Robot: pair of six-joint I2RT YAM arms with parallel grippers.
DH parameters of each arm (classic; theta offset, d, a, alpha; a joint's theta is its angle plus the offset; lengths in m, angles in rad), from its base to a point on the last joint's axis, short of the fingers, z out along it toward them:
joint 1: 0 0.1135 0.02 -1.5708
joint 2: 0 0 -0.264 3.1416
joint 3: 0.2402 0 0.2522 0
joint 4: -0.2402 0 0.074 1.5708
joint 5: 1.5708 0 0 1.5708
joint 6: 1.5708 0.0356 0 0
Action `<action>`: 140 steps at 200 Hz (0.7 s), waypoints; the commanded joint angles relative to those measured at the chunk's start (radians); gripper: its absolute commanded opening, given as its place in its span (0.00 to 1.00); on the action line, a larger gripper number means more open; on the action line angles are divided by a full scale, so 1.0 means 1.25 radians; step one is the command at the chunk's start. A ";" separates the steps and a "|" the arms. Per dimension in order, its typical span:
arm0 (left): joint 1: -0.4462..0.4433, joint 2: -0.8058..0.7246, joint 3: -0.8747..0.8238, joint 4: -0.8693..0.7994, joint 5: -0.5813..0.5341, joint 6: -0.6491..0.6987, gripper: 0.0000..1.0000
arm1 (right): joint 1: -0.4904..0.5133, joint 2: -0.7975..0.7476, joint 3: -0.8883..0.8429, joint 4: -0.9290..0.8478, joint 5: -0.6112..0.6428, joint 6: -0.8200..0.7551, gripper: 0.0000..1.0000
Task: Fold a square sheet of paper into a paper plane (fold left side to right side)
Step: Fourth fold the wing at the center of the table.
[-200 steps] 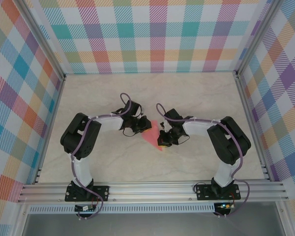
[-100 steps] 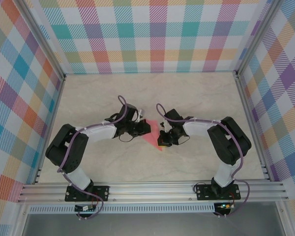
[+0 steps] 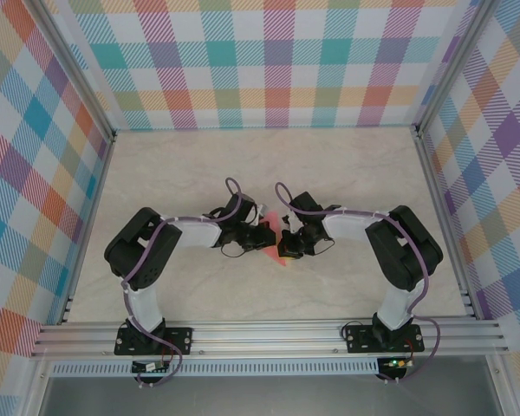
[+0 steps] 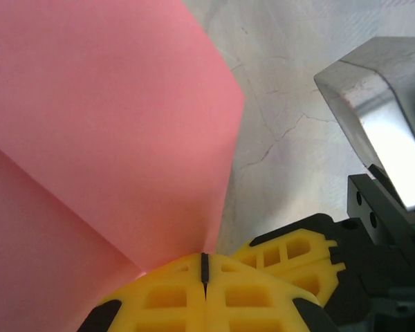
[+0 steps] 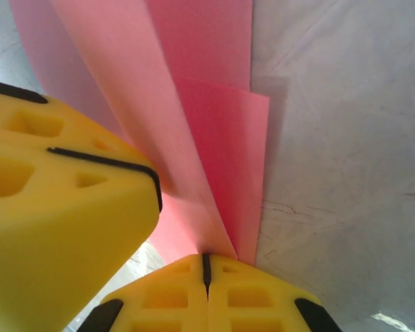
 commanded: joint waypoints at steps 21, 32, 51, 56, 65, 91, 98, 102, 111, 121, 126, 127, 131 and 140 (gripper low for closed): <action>-0.006 0.034 0.027 0.032 -0.006 0.003 0.03 | -0.002 0.057 -0.029 -0.085 0.102 -0.024 0.00; -0.006 0.042 0.029 0.022 -0.019 0.010 0.03 | -0.002 0.056 -0.029 -0.089 0.104 -0.024 0.00; -0.002 0.060 0.032 0.014 -0.034 0.020 0.02 | -0.002 0.056 -0.028 -0.098 0.112 -0.029 0.00; 0.000 0.066 0.034 0.015 -0.034 0.023 0.01 | -0.002 0.055 -0.027 -0.101 0.115 -0.030 0.00; 0.003 0.075 0.034 0.020 -0.036 0.027 0.01 | -0.002 0.054 -0.027 -0.107 0.117 -0.033 0.00; 0.022 0.099 0.040 0.023 -0.036 0.040 0.00 | -0.002 0.051 -0.027 -0.119 0.125 -0.039 0.00; 0.028 0.102 0.043 0.022 -0.036 0.043 0.00 | -0.002 0.049 -0.029 -0.121 0.128 -0.039 0.00; 0.032 0.103 0.043 0.022 -0.036 0.043 0.00 | -0.002 0.049 -0.029 -0.123 0.128 -0.039 0.00; 0.041 0.105 0.045 0.020 -0.033 0.050 0.00 | -0.002 0.050 -0.030 -0.125 0.129 -0.041 0.00; 0.052 0.105 0.047 0.015 -0.034 0.057 0.00 | -0.002 0.050 -0.030 -0.127 0.129 -0.042 0.00; 0.057 0.104 0.048 0.012 -0.034 0.063 0.00 | -0.002 0.050 -0.031 -0.128 0.129 -0.043 0.00; 0.059 0.103 0.049 0.011 -0.034 0.064 0.00 | -0.002 0.049 -0.031 -0.128 0.129 -0.043 0.00; 0.064 0.103 0.049 0.008 -0.033 0.067 0.00 | -0.002 0.049 -0.031 -0.127 0.129 -0.042 0.00; 0.077 0.103 0.054 0.000 -0.029 0.072 0.00 | -0.002 0.051 -0.032 -0.129 0.130 -0.043 0.00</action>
